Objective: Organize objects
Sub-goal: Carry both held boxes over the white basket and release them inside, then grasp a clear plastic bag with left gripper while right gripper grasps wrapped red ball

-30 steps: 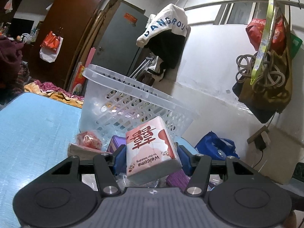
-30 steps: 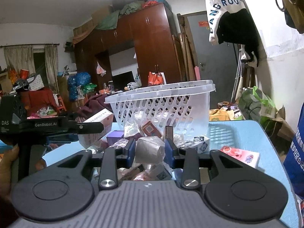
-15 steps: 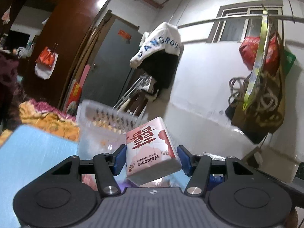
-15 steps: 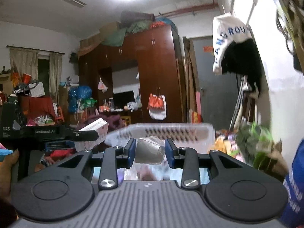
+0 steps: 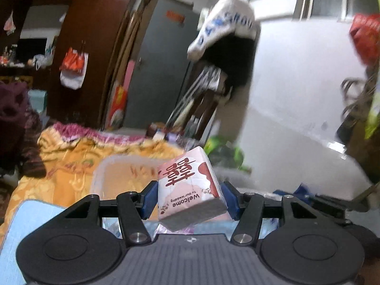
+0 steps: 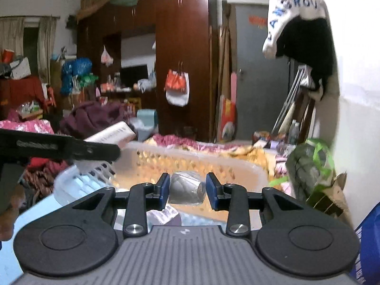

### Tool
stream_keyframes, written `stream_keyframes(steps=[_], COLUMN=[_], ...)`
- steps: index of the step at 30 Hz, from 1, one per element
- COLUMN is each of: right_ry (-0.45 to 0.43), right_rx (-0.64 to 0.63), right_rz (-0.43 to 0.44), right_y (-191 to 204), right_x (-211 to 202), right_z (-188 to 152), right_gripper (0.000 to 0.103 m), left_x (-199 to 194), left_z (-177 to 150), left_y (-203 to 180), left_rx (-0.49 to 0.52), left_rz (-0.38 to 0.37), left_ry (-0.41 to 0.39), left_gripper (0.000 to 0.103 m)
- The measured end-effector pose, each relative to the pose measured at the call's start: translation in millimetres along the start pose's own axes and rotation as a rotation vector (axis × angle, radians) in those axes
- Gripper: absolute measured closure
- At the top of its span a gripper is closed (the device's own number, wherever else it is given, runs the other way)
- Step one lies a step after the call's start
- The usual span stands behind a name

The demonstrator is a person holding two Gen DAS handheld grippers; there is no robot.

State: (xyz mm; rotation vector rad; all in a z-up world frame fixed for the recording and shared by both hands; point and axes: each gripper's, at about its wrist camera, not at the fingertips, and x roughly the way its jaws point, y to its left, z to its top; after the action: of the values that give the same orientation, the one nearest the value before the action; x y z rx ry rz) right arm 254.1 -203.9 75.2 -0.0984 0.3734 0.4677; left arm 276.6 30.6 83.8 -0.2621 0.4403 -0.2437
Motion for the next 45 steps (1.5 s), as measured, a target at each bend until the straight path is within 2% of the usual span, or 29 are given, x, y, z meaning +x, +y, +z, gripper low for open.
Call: stream_keyframes(steps=[2,3,4,5,6,7,8,10,14,17,18,20,24,25,29,34,37,38,39,45], right_ry=[0.018,0.009,-0.003,-0.016,-0.039,-0.075,-0.114,-0.16,-0.205,-0.214,-0.21,-0.194,-0.126,-0.111,-0.082,-0.09,-0.096,-0.098,-0.1,-0.124], right_rx=[-0.008,-0.008,-0.009,-0.011,-0.015,-0.019,-0.017,-0.002,0.031,0.078,0.085,0.081,0.074,0.072,0.105,0.118,0.129,0.132,0.132,0.135], right_rz=[0.011,0.012,0.014,0.019,0.019,0.013,0.009,0.032,0.075,0.106,0.115,0.113,0.12,0.121,0.142,0.135,0.133,0.129,0.127,0.107], right_y=[3,4,5,7,7,9,11,8,7,16,19,31,40,39,34,27,26,25,27,24], right_x=[6,3,0,-8,-17,-29,-46,-73,-124,-150,-153,-159,-149,-144,-132,-135,-140,-141,-146,-155], right_z=[-8,-9,-10,-13,-10,-11,-15,-26,-84,-140,-148,-171,-184,-184,-180,-185,-195,-195,-202,-200], right_gripper=[0.065,0.064,0.056,0.042,0.034,0.016,0.006,0.0,0.0,0.0,0.001,0.012,0.025,0.034,0.055,0.056,0.056,0.056,0.056,0.056], left_x=[9,12,12,8,1,-9,-17,-46,-106,-136,-143,-149,-147,-145,-136,-120,-117,-117,-117,-125], left_z=[-6,-7,-9,-11,-12,-12,-10,-19,-73,-124,-140,-161,-184,-188,-197,-205,-208,-209,-211,-216], left_y=[6,5,5,5,3,1,-1,-3,-4,7,14,24,28,26,20,16,10,8,6,4], left_rx=[-0.002,0.004,0.016,0.031,0.043,0.057,0.067,0.084,0.152,0.13,0.108,0.06,0.065,0.075,0.095,0.088,0.114,0.123,0.131,0.166], left_rz=[-0.002,0.008,0.014,0.018,0.019,0.019,0.016,-0.002,0.017,0.043,0.048,0.045,0.077,0.071,0.058,0.104,0.134,0.141,0.146,0.162], left_ry=[0.019,0.028,0.029,0.021,-0.001,-0.026,-0.046,-0.093,-0.152,-0.194,-0.193,-0.177,-0.149,-0.131,-0.098,-0.072,-0.073,-0.076,-0.08,-0.112], left_gripper=[0.04,0.035,0.032,0.029,0.029,0.027,0.021,0.016,0.012,0.012,0.012,0.012,0.012,0.012,0.012,0.017,0.032,0.044,0.05,0.056])
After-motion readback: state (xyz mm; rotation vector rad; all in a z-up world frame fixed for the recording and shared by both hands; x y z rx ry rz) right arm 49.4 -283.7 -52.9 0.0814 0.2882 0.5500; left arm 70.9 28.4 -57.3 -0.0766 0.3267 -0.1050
